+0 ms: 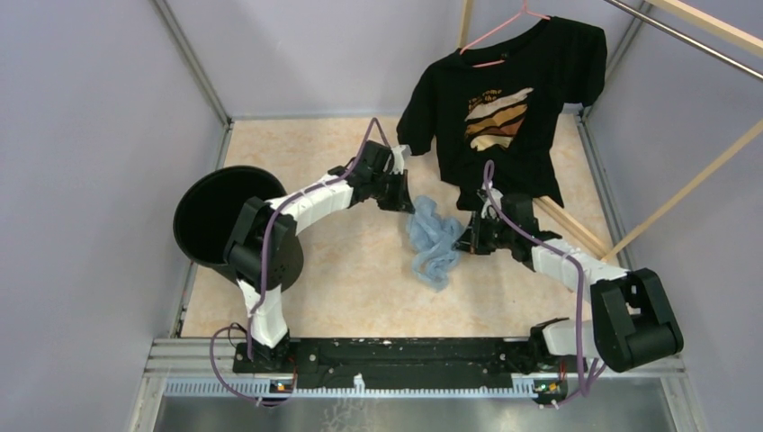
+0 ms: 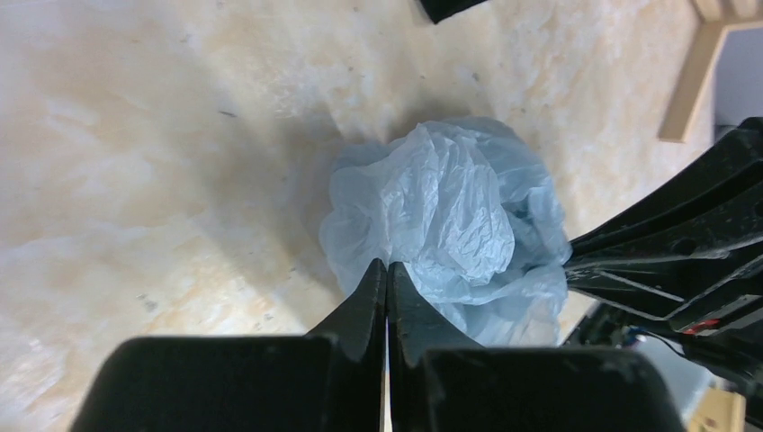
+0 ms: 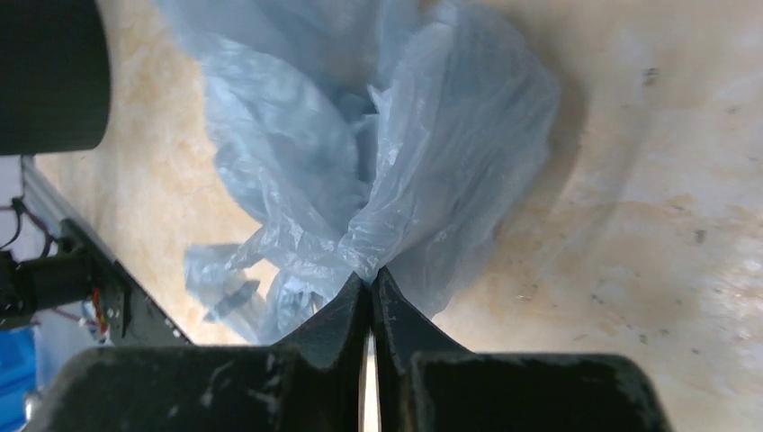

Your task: Put the trash bags into the trash bin

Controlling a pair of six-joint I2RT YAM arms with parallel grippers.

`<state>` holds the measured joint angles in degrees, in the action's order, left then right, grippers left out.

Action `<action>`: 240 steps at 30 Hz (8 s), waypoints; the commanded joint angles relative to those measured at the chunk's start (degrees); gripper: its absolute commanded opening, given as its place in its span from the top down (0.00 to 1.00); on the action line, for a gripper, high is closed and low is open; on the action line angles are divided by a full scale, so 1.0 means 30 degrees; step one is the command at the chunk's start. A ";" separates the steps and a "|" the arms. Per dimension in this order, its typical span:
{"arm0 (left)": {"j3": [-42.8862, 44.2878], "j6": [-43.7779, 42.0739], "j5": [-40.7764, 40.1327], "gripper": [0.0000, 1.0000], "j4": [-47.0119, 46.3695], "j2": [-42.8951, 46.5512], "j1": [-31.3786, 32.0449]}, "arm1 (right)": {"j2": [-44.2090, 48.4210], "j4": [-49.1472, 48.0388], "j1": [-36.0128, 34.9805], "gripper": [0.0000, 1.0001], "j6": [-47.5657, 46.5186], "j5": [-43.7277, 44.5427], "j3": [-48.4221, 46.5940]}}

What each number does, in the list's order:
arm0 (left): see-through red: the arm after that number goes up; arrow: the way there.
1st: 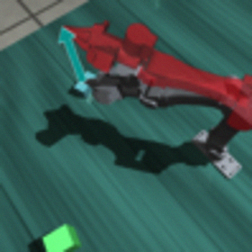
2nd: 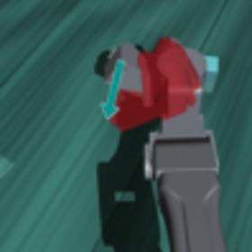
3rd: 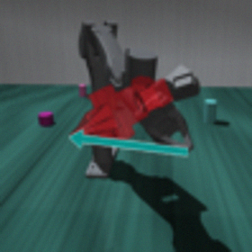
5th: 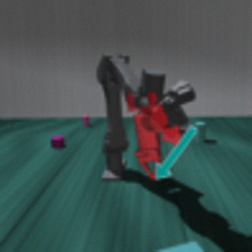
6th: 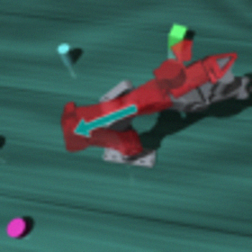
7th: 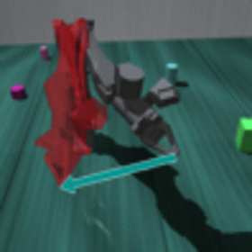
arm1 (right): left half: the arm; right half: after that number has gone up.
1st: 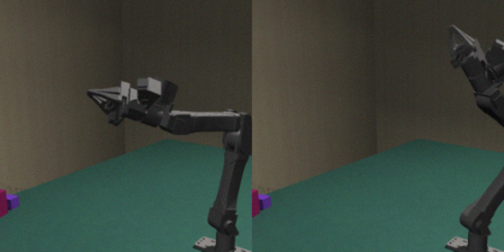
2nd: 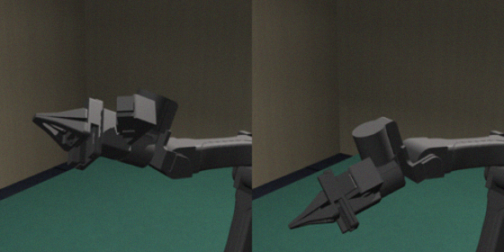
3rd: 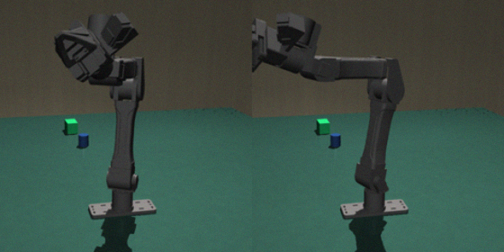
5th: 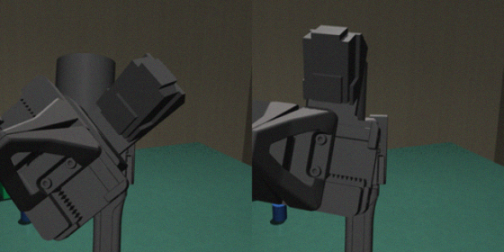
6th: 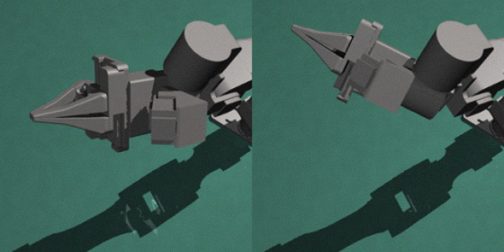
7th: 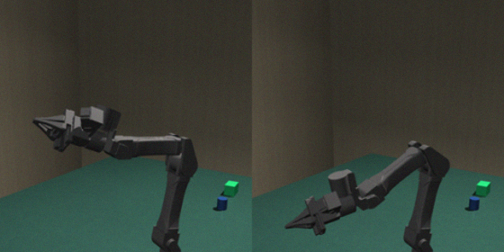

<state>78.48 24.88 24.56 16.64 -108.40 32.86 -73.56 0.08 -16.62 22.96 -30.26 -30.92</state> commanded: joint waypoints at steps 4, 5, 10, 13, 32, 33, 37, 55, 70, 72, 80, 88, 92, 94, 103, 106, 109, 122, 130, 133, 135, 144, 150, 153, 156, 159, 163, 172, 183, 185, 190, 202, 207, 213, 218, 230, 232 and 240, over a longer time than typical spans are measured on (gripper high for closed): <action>-0.1387 -0.1176 -0.3512 1.00 -0.1902 0.5124 -0.0108 | 0.0446 0.2748 0.0187 0.84 -0.0712 0.4677 -0.2135; -0.1647 -0.1154 -0.3756 1.00 -0.2181 0.5601 -0.0088 | 0.0439 0.2947 0.0188 0.81 -0.0725 0.4994 -0.2247; -0.2808 -0.1118 -0.4914 1.00 -0.3445 0.7432 -0.0111 | 0.1289 0.4141 -0.0087 0.65 -0.1069 0.5361 -0.2941; -0.3293 -0.1117 -0.5391 1.00 -0.3995 0.8106 -0.0107 | 0.2821 0.4476 -0.2083 0.44 -0.2102 0.6540 -0.3147; -0.3005 -0.1117 -0.4827 1.00 -0.3774 0.8481 -0.0102 | -0.1664 0.1299 -0.9327 0.02 -0.4186 1.5748 -0.5734; -0.2994 -0.1095 -0.4733 1.00 -0.3803 0.8512 -0.0098 | -0.1960 0.0726 -0.9253 0.02 -0.4243 1.5427 -0.5795; -0.2884 -0.1166 -0.4460 1.00 -0.3816 0.8480 -0.0091 | -0.2988 -0.1502 -0.9178 0.06 -0.4058 1.4043 -0.5782; -0.2535 -0.1307 -0.4658 1.00 -0.3388 0.8475 -0.0490 | 0.2402 -0.3414 -0.7210 1.00 -0.1352 1.2887 -0.1342; -0.1386 -0.1203 -0.3199 0.02 -0.2142 0.6499 -0.0561 | 0.1092 -0.5738 0.2111 1.00 0.8039 -0.6911 -0.0259; -0.1301 -0.0960 -0.2989 0.02 -0.1972 0.6013 -0.0571 | 0.0877 -0.5890 0.2692 1.00 0.8303 -0.6934 -0.0183; -0.0464 -0.0652 -0.2424 0.24 -0.0987 0.3775 -0.0688 | 0.0200 -0.5835 0.3305 1.00 0.8013 -0.7007 -0.0216; -0.0549 -0.0504 -0.1580 0.27 -0.1435 0.2576 -0.0675 | 0.0309 -0.5754 0.3343 1.00 0.7637 -0.7383 -0.0209; -0.0053 -0.1009 -0.1261 0.27 -0.1266 0.1892 -0.0681 | 0.0659 -0.5494 0.3342 1.00 0.7166 -0.7665 0.0067; -0.0022 -0.0910 -0.1086 0.29 -0.1653 0.1759 -0.0695 | 0.0786 -0.5651 0.3315 1.00 0.7156 -0.8095 0.0333; -0.0458 -0.0816 -0.0524 0.29 -0.2400 0.2586 -0.0647 | 0.1733 -0.1033 0.1564 1.00 0.3496 -0.8892 -0.0193; -0.0317 -0.1025 -0.0422 0.28 -0.2364 0.2555 -0.0530 | 0.1788 -0.0366 0.0956 1.00 0.3024 -0.8861 -0.0341; -0.0217 -0.1126 -0.0239 0.24 -0.2315 0.2369 -0.0354 | 0.1623 -0.0353 0.0446 1.00 0.2961 -0.8929 -0.0408; -0.0755 -0.2040 -0.1055 0.09 -0.2528 0.3690 0.0773 | 0.1316 -0.0084 0.0004 1.00 0.2579 -0.8906 -0.0681; -0.0910 -0.2815 -0.2777 0.08 -0.2627 0.3766 0.1579 | 0.1210 -0.0084 -0.0011 1.00 0.2500 -0.8780 -0.0788; -0.0314 -0.2780 -0.2153 0.17 -0.2398 0.2759 0.1650 | 0.1149 -0.0084 -0.0131 1.00 0.2514 -0.8711 -0.0882; -0.0042 -0.2905 -0.1364 0.17 -0.2382 0.2301 0.1748 | 0.1142 -0.0084 -0.0199 1.00 0.2581 -0.8607 -0.0886; 0.0538 -0.3219 -0.2968 0.31 -0.1398 0.1741 0.1995 | 0.1112 -0.0084 -0.0771 1.00 0.2783 -0.8289 -0.0740; 0.0813 -0.3516 -0.1734 0.32 -0.1781 0.1205 0.2003 | 0.1171 -0.0084 -0.1120 1.00 0.2864 -0.8115 -0.0769; 0.1089 -0.3329 -0.0566 0.30 -0.2144 0.0790 0.2015 | 0.1170 -0.0084 -0.1245 1.00 0.2901 -0.8076 -0.0754; 0.1379 -0.3314 -0.0349 0.31 -0.1983 0.0373 0.2003 | 0.1251 -0.0084 -0.1256 1.00 0.2867 -0.8022 -0.0825; 0.1730 -0.3318 -0.0428 0.42 -0.1499 0.0029 0.2003 | 0.1367 0.0461 -0.1256 1.00 0.2792 -0.7840 -0.0856; 0.2137 -0.3667 -0.2590 0.74 -0.0393 0.0478 0.1967 | 0.1501 0.1109 -0.1256 1.00 0.2533 -0.7012 -0.0879; -0.0888 -0.4710 -1.2169 1.00 -0.1748 0.7273 0.1793 | 0.3112 0.7733 -0.1035 1.00 0.0188 0.4596 -0.2438; -0.5313 -0.4953 -1.0253 1.00 -0.7127 1.3364 0.1804 | 0.4966 0.7225 -0.0934 0.96 0.1043 0.7483 -0.2791; -0.5655 -0.4741 -0.9574 1.00 -0.7692 1.3896 0.1790 | 0.4832 0.6909 -0.0933 0.96 0.1102 0.7421 -0.2764; -0.6369 -0.4810 -0.7580 1.00 -0.8844 1.5160 0.1791 | 0.4244 0.6332 -0.0934 0.94 0.1287 0.7148 -0.2724; -0.7722 -0.5758 -0.2849 1.00 -1.1498 1.7803 0.1797 | 0.4832 0.5523 -0.0978 0.53 0.0607 0.7064 -0.5027; -0.7389 -0.6167 -0.5352 1.00 -1.0624 1.7393 0.1808 | 0.4402 0.7425 -0.0985 0.27 0.0414 0.6479 -0.6751; -0.7003 -0.5784 -0.6954 1.00 -0.9895 1.6588 0.1790 | 0.7004 0.3615 -0.2108 0.11 0.1277 0.0005 -0.4677; -0.6692 -0.5658 -0.6800 1.00 -0.9498 1.6031 0.1797 | 0.6709 0.0177 -0.5184 0.05 0.2948 -0.0840 -0.3617; -0.6654 -0.5789 -0.7260 1.00 -0.9297 1.5656 0.1790 | 0.3017 -0.2208 -0.8617 0.08 0.4806 0.6838 -0.3882; -0.6637 -0.5831 -0.7543 1.00 -0.9238 1.5603 0.1798 | 0.2902 -0.3165 -0.8615 0.27 0.5150 0.6797 -0.3557; -0.6942 -0.5548 -1.3065 1.00 -0.8826 1.6323 0.1807 | 0.3572 -0.3283 -0.8407 0.94 0.4904 0.8260 -0.0866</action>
<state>56.25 7.79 -2.20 -8.54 -61.39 38.15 -64.55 -8.62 -41.87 39.07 -8.23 -36.10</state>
